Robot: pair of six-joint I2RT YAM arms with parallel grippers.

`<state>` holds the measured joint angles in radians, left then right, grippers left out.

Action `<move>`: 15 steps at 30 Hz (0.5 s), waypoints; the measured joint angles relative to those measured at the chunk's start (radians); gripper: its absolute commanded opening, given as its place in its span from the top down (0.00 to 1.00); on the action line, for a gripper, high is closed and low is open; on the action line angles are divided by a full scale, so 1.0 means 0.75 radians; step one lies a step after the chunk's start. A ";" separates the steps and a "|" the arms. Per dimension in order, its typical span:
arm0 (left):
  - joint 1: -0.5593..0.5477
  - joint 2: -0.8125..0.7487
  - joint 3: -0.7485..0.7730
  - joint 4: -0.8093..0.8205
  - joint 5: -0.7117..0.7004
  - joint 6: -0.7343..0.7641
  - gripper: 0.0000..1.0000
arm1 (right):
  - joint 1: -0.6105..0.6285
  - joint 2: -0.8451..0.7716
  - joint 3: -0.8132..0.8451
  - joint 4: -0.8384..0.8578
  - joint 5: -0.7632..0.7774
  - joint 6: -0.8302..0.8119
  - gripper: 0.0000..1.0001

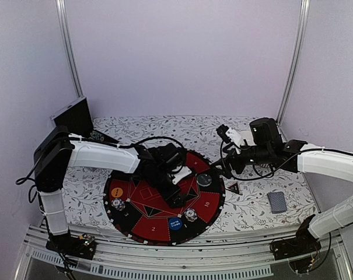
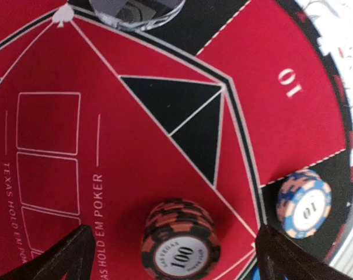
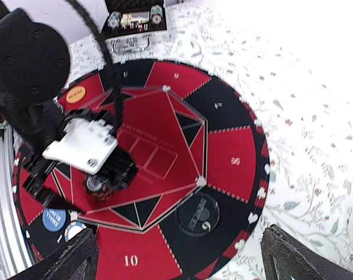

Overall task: Distribute texas hold em gaming equipment
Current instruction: Pick up the pile of poker chips from the poker table mat.

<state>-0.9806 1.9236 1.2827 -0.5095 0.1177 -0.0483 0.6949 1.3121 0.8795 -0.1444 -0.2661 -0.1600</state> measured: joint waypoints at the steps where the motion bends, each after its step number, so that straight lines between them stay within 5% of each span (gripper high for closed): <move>1: 0.002 0.027 0.017 -0.028 -0.014 0.005 0.06 | -0.001 -0.011 -0.016 -0.012 0.001 0.004 0.01; 6: 0.005 0.127 0.117 -0.103 -0.062 0.025 0.20 | -0.001 -0.040 -0.038 -0.027 0.001 0.009 0.01; 15: -0.008 0.160 0.150 -0.153 -0.084 0.077 0.31 | -0.001 -0.045 -0.039 -0.027 0.004 0.008 0.01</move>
<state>-0.9863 2.0434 1.3949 -0.6239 0.0544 0.0093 0.6941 1.2781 0.8505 -0.1646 -0.2630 -0.1543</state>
